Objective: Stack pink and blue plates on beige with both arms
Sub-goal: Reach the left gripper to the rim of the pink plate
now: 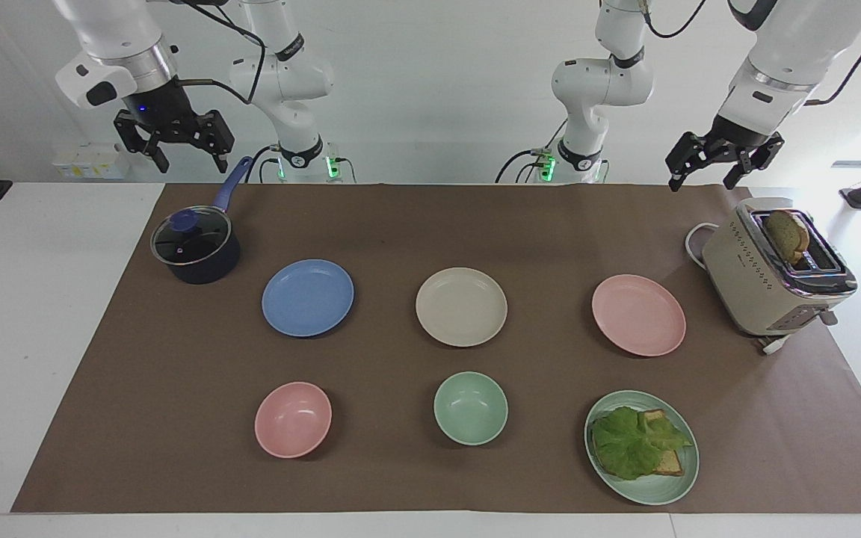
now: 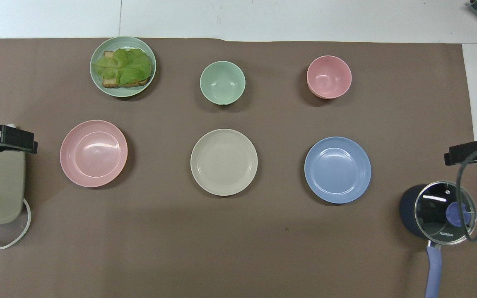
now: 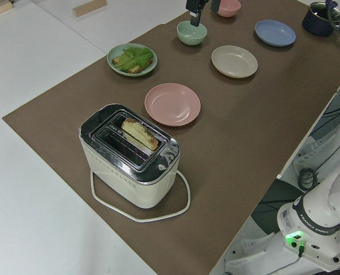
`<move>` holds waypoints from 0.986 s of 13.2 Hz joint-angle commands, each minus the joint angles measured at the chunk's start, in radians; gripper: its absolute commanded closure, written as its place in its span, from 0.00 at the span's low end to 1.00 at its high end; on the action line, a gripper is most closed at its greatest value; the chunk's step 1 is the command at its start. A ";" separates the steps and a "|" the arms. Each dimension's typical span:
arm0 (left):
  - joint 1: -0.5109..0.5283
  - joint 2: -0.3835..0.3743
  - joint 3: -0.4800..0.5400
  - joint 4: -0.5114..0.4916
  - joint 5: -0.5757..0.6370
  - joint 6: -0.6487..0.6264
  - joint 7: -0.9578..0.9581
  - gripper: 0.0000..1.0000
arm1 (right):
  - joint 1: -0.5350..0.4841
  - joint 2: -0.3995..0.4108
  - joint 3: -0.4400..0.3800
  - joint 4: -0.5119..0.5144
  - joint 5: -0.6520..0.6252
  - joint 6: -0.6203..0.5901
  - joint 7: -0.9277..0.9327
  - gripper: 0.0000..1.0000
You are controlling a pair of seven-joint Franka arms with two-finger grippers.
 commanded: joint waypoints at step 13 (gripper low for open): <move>0.133 0.078 0.010 -0.511 -0.013 0.567 0.011 0.00 | -0.011 -0.015 0.007 -0.010 0.004 0.012 -0.007 0.00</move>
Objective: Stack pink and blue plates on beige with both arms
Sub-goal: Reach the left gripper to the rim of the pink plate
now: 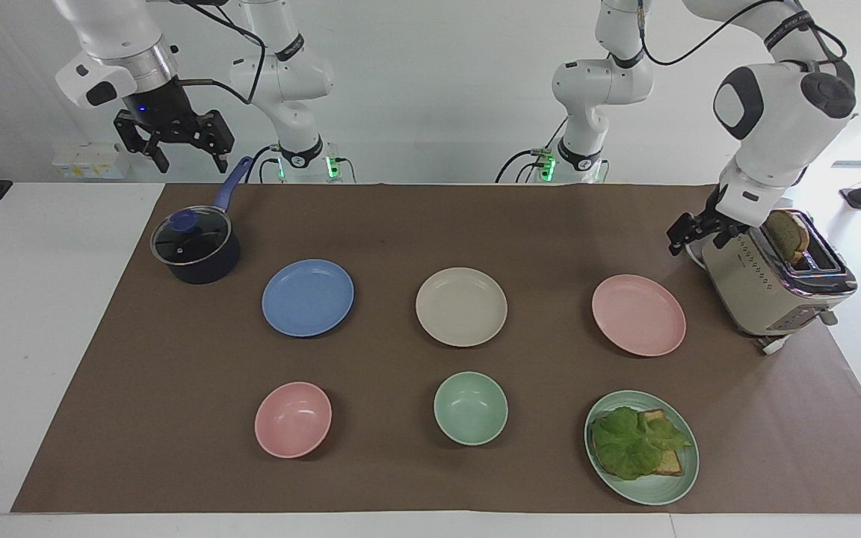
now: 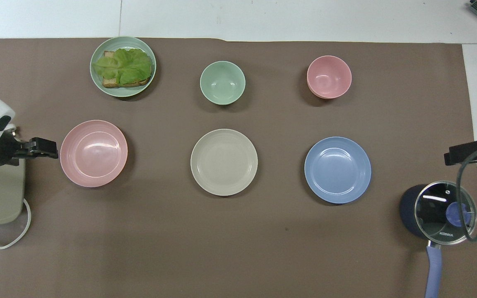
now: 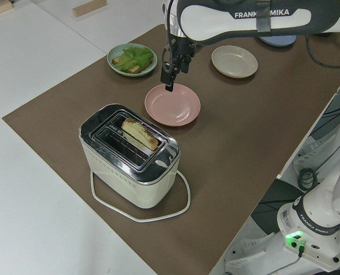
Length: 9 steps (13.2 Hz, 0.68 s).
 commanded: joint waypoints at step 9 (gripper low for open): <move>0.070 0.171 -0.009 -0.131 -0.012 0.264 -0.019 0.00 | -0.011 -0.015 0.007 -0.010 0.004 0.012 -0.007 0.00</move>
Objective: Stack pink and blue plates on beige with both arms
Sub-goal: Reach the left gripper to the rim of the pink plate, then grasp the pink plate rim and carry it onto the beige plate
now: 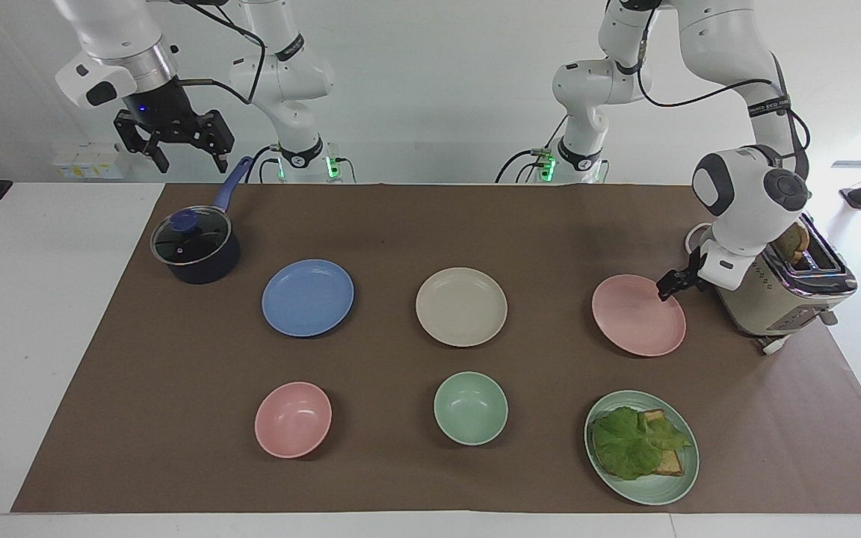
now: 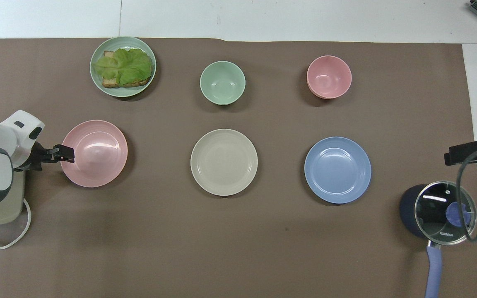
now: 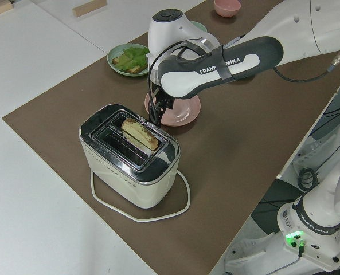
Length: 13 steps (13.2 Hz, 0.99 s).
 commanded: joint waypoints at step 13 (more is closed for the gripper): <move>-0.003 -0.019 -0.012 0.012 -0.026 -0.068 -0.031 1.00 | -0.011 -0.015 0.007 -0.010 0.004 0.013 -0.007 0.00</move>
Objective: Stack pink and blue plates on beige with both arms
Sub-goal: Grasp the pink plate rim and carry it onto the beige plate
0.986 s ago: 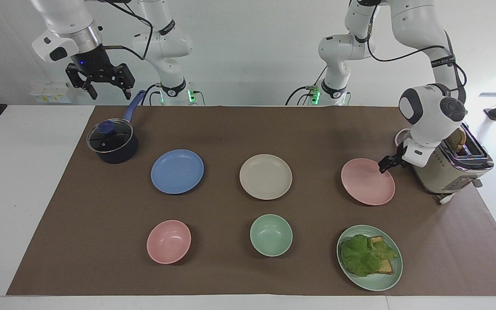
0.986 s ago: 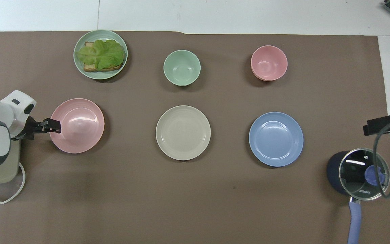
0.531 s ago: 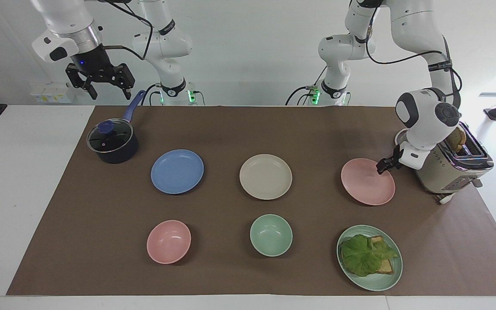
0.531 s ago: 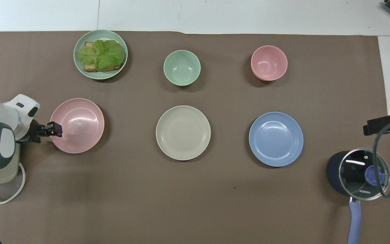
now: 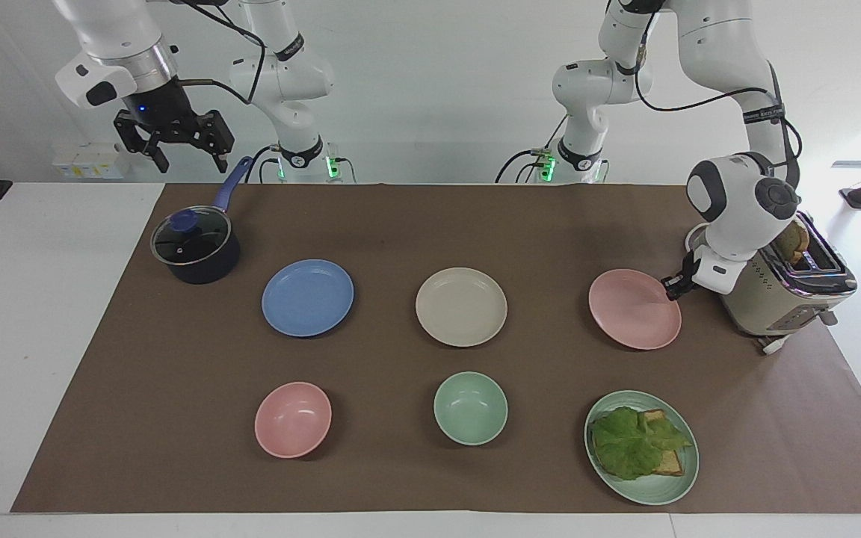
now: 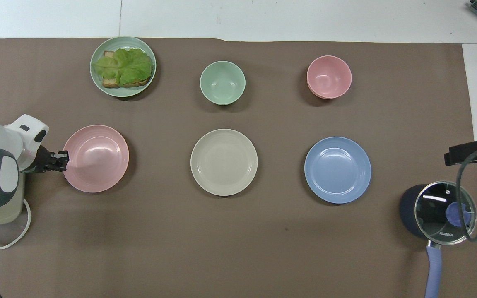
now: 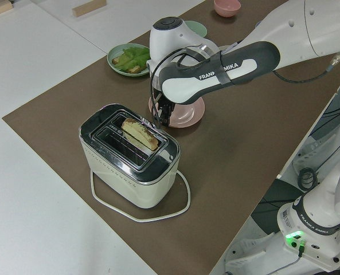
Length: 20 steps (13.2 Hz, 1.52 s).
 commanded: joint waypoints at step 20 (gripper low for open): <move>-0.583 -0.081 -0.039 0.015 -0.254 -0.023 -0.689 1.00 | -0.011 -0.030 0.014 -0.041 0.005 0.025 -0.012 0.00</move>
